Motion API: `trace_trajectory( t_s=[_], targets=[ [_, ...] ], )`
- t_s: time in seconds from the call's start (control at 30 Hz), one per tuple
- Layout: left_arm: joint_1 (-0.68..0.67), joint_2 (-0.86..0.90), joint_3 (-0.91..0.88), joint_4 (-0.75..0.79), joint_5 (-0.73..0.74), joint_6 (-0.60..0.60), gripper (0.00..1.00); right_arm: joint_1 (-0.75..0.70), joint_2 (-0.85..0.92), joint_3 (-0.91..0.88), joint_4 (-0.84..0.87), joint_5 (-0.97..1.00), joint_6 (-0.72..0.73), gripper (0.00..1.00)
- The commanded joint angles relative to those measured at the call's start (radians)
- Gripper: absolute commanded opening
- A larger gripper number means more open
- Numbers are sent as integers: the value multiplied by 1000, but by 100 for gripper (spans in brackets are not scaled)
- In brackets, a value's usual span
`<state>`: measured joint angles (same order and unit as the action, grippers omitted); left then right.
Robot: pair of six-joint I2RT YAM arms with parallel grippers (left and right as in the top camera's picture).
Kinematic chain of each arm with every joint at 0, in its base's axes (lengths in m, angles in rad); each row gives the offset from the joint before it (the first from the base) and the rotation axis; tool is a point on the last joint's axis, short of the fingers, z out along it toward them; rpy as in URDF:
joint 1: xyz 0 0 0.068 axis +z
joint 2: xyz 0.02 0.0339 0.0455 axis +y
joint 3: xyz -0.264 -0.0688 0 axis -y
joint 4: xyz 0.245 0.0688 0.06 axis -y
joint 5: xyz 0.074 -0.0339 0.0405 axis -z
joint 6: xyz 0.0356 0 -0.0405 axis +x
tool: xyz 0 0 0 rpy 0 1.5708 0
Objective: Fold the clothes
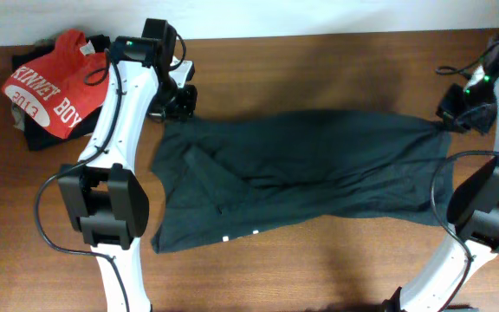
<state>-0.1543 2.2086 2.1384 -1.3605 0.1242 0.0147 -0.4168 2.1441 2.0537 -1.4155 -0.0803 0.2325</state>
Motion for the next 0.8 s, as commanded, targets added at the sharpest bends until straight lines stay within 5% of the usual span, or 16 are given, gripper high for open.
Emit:
trace_trajectory(
  t_s=[0.0,0.23,0.57,0.77],
  targets=[
    [14,-16,6,-111,20,0,0,-82,-6,25,-94,-55,12,4],
    [-2,-16,-20,-328,29,0,0,-121,-6,24,-186,-27,8,4],
    [-87,-65,-351,-308,71,1,1,-145,-6,20,-284,71,9,4],
    [-85,-98,-549,-162,67,-45,0,-153,-6,-125,-272,139,12,4]
  ],
)
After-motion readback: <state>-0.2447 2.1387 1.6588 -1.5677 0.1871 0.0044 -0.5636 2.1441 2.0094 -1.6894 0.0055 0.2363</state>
